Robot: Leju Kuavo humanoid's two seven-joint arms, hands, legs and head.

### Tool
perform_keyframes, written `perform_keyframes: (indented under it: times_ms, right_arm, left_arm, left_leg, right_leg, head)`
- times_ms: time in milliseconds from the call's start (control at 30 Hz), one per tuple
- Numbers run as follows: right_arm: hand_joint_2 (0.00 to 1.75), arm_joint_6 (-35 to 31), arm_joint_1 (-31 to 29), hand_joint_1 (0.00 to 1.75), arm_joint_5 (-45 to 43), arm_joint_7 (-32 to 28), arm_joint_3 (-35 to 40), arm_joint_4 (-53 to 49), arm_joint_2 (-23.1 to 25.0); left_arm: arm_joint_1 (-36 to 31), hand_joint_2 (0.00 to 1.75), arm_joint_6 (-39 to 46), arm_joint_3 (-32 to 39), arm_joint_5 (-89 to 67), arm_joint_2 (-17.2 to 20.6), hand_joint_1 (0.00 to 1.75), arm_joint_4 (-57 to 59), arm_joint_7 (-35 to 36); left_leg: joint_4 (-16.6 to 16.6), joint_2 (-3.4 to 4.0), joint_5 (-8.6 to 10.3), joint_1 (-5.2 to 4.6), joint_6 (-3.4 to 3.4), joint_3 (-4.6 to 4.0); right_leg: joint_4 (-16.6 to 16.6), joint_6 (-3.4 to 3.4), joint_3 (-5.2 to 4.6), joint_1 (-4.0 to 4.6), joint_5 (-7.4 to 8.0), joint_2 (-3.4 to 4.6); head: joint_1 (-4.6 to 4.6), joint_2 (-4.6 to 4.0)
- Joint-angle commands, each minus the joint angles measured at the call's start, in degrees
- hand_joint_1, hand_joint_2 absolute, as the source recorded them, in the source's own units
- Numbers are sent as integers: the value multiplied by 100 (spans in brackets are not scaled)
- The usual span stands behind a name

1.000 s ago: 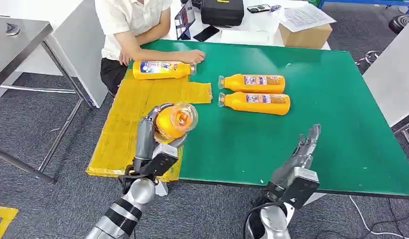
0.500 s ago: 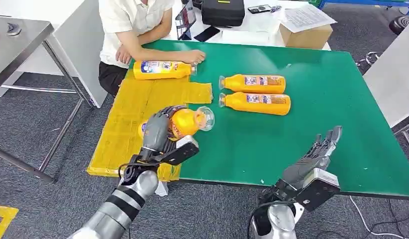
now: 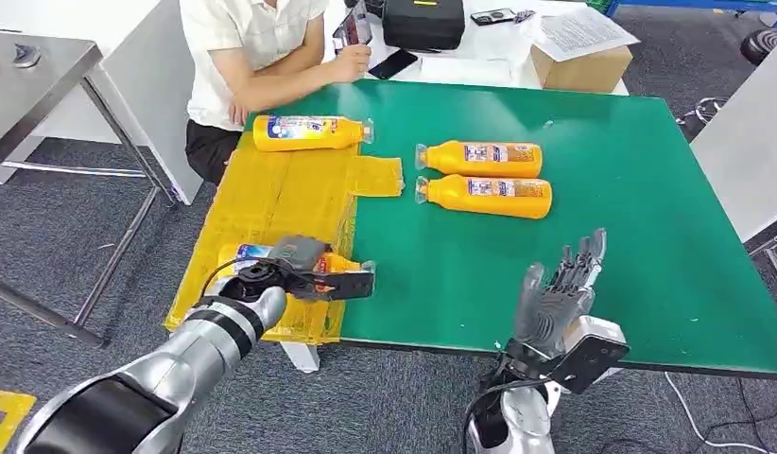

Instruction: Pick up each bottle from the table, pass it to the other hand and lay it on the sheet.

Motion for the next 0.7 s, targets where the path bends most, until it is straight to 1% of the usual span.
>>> perform_keyframes:
  times_ms: [33,67,100,167,233,267,300,333,367,400,433,467,500,533,567,667,700]
  right_arm:
    - [175,66,-212,0,19,4,156,636,-68]
    - [175,81,-224,0,11,4,164,663,-79]
    - [175,81,-227,0,6,4,182,672,-87]
    - [175,84,-234,0,-5,4,254,710,-113]
    - [175,86,-240,0,-6,4,341,733,-142]
    - [175,36,-241,0,-7,4,385,718,-163]
    - [175,25,-232,0,-17,4,411,698,-183]
    - [175,21,-226,0,-20,4,418,679,-192]
    - [175,-33,-211,0,29,4,436,617,-221]
    - [175,-87,-164,0,50,4,419,609,-227]
    - [175,-125,-96,0,78,4,409,532,-250]
    - [175,-124,-73,0,102,4,408,505,-252]
    - [175,-120,-48,0,107,4,392,496,-242]
    - [175,-180,-29,0,127,4,416,461,-255]
    - [175,-180,-29,0,127,4,416,461,-255]
    - [175,-180,-29,0,127,4,416,461,-255]
    - [175,-186,-34,0,125,4,421,466,-254]
  left_arm:
    - [-231,175,-290,90,290,13,0,787,-56]
    - [-220,175,-284,104,309,3,0,760,-105]
    - [-204,175,-378,239,463,-21,0,758,-197]
    - [-142,175,-778,870,1209,-83,0,709,-627]
    - [-86,175,-1054,1263,1759,-150,0,585,-1134]
    - [-64,175,-1070,1364,1965,-194,0,484,-1362]
    - [-40,175,-1059,1383,2100,-248,0,343,-1657]
    - [-15,175,-986,1370,2157,-289,0,214,-1862]
    - [59,175,-709,1349,2259,-387,0,-117,-2281]
    - [197,175,-257,1315,2360,-475,0,-488,-2584]
    - [425,175,74,1360,2702,-645,0,-1075,-2882]
    - [606,175,138,1300,2919,-692,0,-1510,-3011]
    - [950,175,47,1240,3492,-762,0,-2305,-2963]
    - [1303,175,153,964,3991,-700,0,-3116,-2873]
    - [1303,175,153,964,3991,-700,0,-3116,-2873]
    - [1303,175,153,964,3991,-700,0,-3116,-2873]
    - [1406,175,177,841,4095,-609,0,-3269,-2832]
  left_leg:
    - [-9,22,-11,6,-14,42]
    - [-8,20,-6,4,-10,29]
    - [-6,19,-10,5,-13,37]
    - [-9,15,-6,5,-14,37]
    - [-8,19,-8,6,-16,39]
    - [-9,17,-4,3,-12,33]
    - [-11,16,-6,4,-16,45]
    - [-8,7,-2,2,-11,36]
    - [-10,4,-3,3,-13,41]
    - [-5,3,-1,4,-12,31]
    - [-5,1,-1,2,-11,32]
    - [-5,-12,3,2,-9,20]
    - [0,-14,-3,4,-11,28]
    - [2,-18,-7,3,-12,27]
    - [-2,-18,-1,-1,-8,13]
    - [0,2,-13,-3,-13,29]
    - [-4,4,-6,-3,-12,20]
  right_leg:
    - [-9,-16,34,6,-3,26]
    - [-7,-11,21,4,0,22]
    - [-5,-15,28,5,-4,22]
    - [-6,-14,28,5,-3,18]
    - [-5,-14,30,6,-3,23]
    - [-4,-9,24,3,-1,19]
    - [-9,-13,37,4,-3,20]
    - [-5,-8,30,2,-1,11]
    - [-7,-11,36,3,-3,9]
    - [-4,-8,26,4,-2,7]
    - [-3,-8,28,2,-3,6]
    - [-3,-5,21,2,-3,-7]
    - [-1,-9,28,3,-9,-8]
    - [3,-10,28,2,-14,-12]
    - [-2,-5,15,-1,-9,-14]
    - [-1,-12,27,-2,-14,8]
    - [-4,-10,18,-2,-7,8]
  head:
    - [0,0]
    - [0,0]
    - [0,0]
    - [0,0]
    - [0,0]
    - [0,0]
    - [0,0]
    - [0,0]
    - [0,0]
    - [0,0]
    - [0,0]
    - [2,0]
    - [0,0]
    - [-4,0]
    - [7,0]
    - [0,0]
    - [4,0]
